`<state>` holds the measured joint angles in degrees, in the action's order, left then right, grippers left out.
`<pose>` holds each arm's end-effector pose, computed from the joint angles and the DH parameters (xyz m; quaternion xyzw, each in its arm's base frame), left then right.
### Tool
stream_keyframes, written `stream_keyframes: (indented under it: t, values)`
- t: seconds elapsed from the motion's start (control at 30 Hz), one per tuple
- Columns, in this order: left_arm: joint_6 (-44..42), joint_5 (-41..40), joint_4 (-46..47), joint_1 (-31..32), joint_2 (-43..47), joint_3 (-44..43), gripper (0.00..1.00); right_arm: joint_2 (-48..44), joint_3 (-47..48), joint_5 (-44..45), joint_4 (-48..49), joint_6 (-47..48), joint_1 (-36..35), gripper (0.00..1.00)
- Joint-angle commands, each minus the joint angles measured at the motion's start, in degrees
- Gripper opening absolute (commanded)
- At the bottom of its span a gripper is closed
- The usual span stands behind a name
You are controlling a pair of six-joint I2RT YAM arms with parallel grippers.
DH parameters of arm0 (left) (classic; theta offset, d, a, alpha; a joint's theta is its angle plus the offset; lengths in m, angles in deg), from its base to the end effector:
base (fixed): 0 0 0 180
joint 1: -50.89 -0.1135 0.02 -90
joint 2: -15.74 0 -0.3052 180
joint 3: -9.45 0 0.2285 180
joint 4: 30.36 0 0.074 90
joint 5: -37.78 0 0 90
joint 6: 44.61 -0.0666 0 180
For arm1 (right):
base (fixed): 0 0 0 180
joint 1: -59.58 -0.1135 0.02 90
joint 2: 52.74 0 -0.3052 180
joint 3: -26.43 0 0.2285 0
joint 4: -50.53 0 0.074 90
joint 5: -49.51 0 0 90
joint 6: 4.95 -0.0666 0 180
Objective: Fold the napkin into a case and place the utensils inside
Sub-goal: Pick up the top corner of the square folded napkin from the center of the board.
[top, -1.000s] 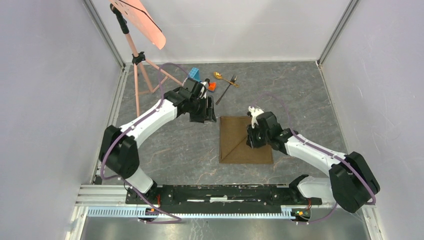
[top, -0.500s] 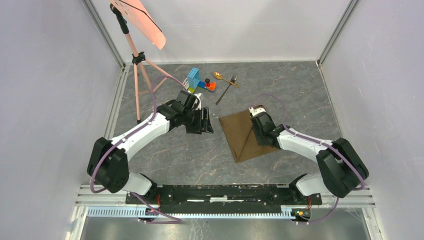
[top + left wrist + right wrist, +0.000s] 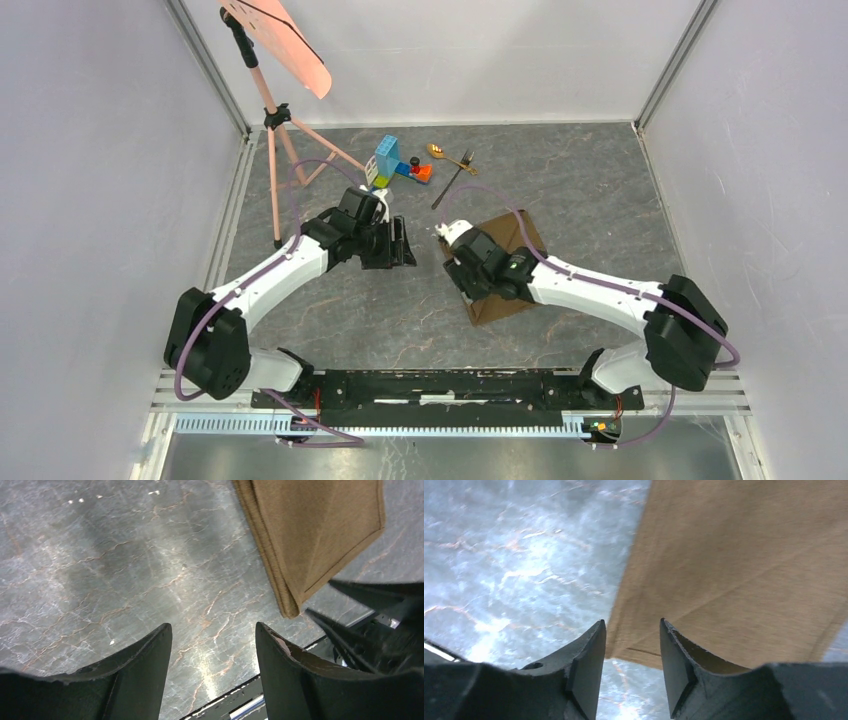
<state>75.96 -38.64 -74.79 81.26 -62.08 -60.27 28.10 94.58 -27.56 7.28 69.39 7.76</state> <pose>0.2218 -0.1481 0.2695 0.0363 0.9404 -0.2582 0.2181 0.1799 0.2047 0.2495 -0.2635 0.9134 0.0721 0.3018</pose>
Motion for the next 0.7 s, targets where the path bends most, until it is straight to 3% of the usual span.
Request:
stream_keyframes:
  t: [0.0,0.67]
  values:
    - [2.3,0.2,3.1,-1.3,2.5,2.0,0.69,2.7,2.3,-3.1,-1.2,-5.2,-2.5,0.47]
    - [1.8,2.1,3.2,-2.9,3.0,2.6,0.70,9.9,-0.1,0.1,1.8,-6.7,-5.2,0.48]
